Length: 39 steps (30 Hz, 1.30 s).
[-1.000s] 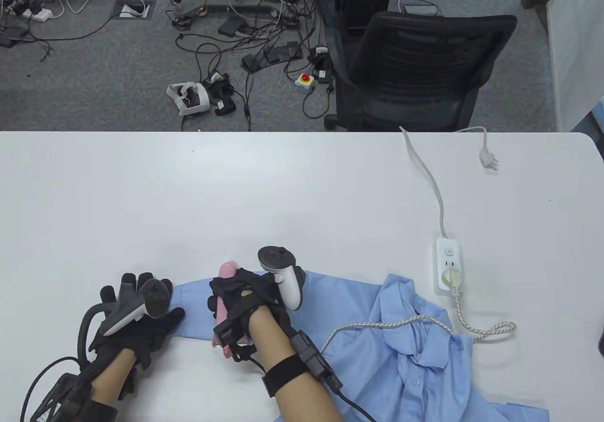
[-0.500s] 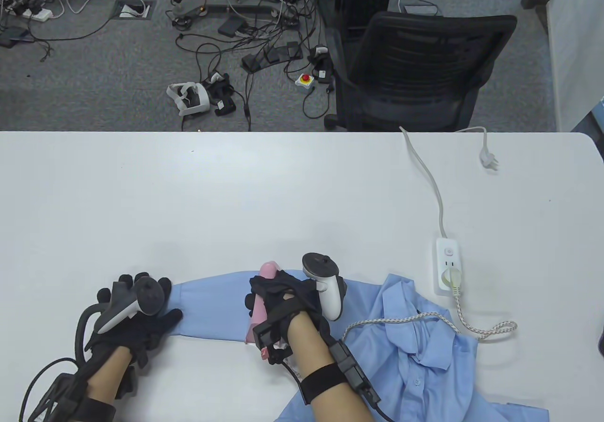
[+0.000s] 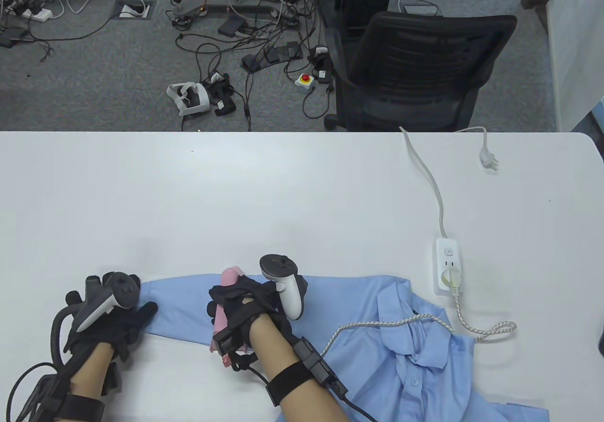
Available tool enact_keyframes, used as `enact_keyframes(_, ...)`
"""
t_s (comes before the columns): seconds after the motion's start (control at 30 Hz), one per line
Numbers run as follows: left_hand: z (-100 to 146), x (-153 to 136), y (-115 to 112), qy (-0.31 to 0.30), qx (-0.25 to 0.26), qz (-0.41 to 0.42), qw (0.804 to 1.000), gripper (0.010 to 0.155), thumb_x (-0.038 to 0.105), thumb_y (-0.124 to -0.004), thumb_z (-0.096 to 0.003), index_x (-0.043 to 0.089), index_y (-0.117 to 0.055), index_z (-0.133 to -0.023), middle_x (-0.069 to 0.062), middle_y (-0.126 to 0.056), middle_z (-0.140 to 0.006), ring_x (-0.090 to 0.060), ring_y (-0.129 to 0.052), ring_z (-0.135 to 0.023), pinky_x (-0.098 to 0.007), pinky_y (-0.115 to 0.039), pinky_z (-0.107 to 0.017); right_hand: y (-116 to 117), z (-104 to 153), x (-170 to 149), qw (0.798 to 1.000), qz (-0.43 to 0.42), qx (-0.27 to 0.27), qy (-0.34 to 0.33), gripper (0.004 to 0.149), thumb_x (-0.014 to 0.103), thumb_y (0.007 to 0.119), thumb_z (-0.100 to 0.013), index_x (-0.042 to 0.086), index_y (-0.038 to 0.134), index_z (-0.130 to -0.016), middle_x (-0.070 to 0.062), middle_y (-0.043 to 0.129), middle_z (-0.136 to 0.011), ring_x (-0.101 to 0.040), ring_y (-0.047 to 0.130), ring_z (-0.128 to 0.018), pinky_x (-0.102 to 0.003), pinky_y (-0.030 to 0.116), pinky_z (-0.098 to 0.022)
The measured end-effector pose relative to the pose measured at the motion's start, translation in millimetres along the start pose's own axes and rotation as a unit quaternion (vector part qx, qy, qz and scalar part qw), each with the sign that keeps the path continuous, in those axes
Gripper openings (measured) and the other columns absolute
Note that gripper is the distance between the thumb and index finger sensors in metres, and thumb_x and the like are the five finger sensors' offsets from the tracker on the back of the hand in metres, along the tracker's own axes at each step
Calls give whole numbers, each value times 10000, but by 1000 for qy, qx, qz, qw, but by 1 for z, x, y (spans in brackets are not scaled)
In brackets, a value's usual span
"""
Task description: Iron long-sleeve shirt with electric iron on table
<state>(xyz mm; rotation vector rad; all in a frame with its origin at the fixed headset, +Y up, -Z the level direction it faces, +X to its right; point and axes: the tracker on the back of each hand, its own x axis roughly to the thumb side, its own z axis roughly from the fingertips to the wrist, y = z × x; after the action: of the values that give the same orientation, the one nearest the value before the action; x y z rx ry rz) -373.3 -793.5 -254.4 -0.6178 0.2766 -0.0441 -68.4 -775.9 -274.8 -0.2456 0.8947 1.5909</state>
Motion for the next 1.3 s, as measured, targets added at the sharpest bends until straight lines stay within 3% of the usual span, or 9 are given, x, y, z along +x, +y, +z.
enact_keyframes(0.33, 1, 1, 0, 9, -5, 18, 1000, 756, 720, -444, -499, 376, -107, -1082, -21, 54, -1185, -302, 133, -1020, -625, 67, -641, -77, 34, -25, 997, -35, -64, -6, 668, 376, 721, -436, -30, 420, -873, -106, 595, -756, -163, 888, -586, -368, 824, -497)
enact_keyframes(0.7, 0, -1, 0, 8, -12, 25, 1000, 744, 709, -441, -506, 380, -99, -1079, -21, 55, -1183, -302, 132, -1019, -624, 64, -642, -139, 67, -47, 991, -63, -120, 5, 657, 381, 725, -437, -28, 443, -867, -107, 612, -744, -168, 898, -564, -373, 830, -480)
enact_keyframes(0.87, -2, -6, 2, 21, -6, 25, 999, 742, 696, -444, -511, 362, -112, -1085, -21, 41, -1185, -300, 131, -1020, -625, 64, -642, -128, 61, -43, 991, -71, -117, 3, 658, 386, 712, -444, -24, 426, -871, -104, 598, -751, -160, 890, -577, -368, 825, -491)
enact_keyframes(1.1, -13, -46, 1, 47, -42, 111, 992, 726, 658, -481, -529, 389, -80, -1070, -16, 85, -1170, -287, 158, -1008, -619, 85, -634, -78, 38, -27, 995, -50, -86, -7, 656, 389, 704, -443, -29, 431, -868, -109, 602, -745, -160, 897, -572, -367, 832, -486)
enact_keyframes(1.2, -14, -48, -1, 45, -44, 121, 991, 720, 659, -481, -529, 403, -75, -1065, -12, 92, -1166, -286, 161, -1007, -619, 85, -633, -84, 41, -30, 994, -61, -89, -9, 652, 375, 706, -439, -42, 437, -862, -124, 608, -736, -173, 907, -559, -379, 838, -477)
enact_keyframes(1.3, -12, -45, 1, 51, -34, 101, 993, 719, 655, -473, -529, 385, -86, -1073, -17, 80, -1171, -291, 151, -1010, -622, 75, -636, -110, 60, -39, 986, -71, -153, 4, 651, 372, 698, -432, -48, 438, -857, -128, 608, -736, -170, 933, -566, -376, 861, -478)
